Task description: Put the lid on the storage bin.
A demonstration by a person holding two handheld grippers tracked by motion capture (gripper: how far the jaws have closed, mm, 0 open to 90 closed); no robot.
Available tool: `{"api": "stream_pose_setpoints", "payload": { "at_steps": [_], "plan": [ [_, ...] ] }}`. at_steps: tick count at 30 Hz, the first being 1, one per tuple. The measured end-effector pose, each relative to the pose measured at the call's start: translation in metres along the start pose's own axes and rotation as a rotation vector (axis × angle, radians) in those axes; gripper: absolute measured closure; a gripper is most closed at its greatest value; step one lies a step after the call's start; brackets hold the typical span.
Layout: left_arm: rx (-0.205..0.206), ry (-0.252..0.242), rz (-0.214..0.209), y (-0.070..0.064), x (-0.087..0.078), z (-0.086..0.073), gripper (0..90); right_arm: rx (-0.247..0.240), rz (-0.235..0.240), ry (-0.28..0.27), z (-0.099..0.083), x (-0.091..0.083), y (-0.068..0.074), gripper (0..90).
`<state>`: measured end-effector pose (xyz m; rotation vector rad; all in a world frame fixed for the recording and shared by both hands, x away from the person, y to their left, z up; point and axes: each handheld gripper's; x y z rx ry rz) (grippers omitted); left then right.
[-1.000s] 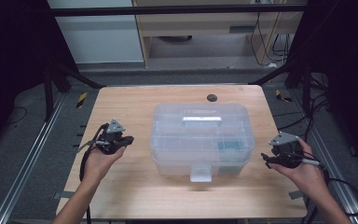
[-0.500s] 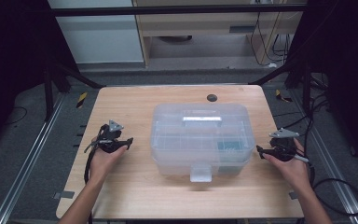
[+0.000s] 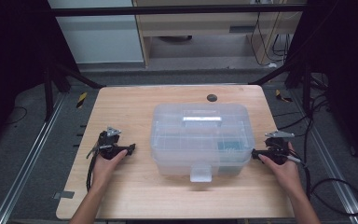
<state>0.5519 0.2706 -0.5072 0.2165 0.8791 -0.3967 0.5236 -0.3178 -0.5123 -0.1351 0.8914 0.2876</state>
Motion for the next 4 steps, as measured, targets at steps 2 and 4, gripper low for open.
{"api": "stream_pose_setpoints", "payload": {
  "at_steps": [2, 4],
  "plan": [
    [0.000, 0.008, -0.001, -0.0002, 0.0009, 0.0004, 1.8, 0.032, -0.027, 0.003, 0.0018, 0.0017, 0.0043, 0.2],
    [-0.001, 0.009, -0.002, 0.0000, 0.0010, 0.0005, 1.6, 0.051, -0.041, 0.004, 0.0027, 0.0024, 0.0063, 0.2]
  ]
}}
Point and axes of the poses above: each handheld gripper's, and its own axes: x roughly forward along the jaws, z roughly out of its top, y roughly to its left, and after that the axes turned 8 degrees about y, right-handed
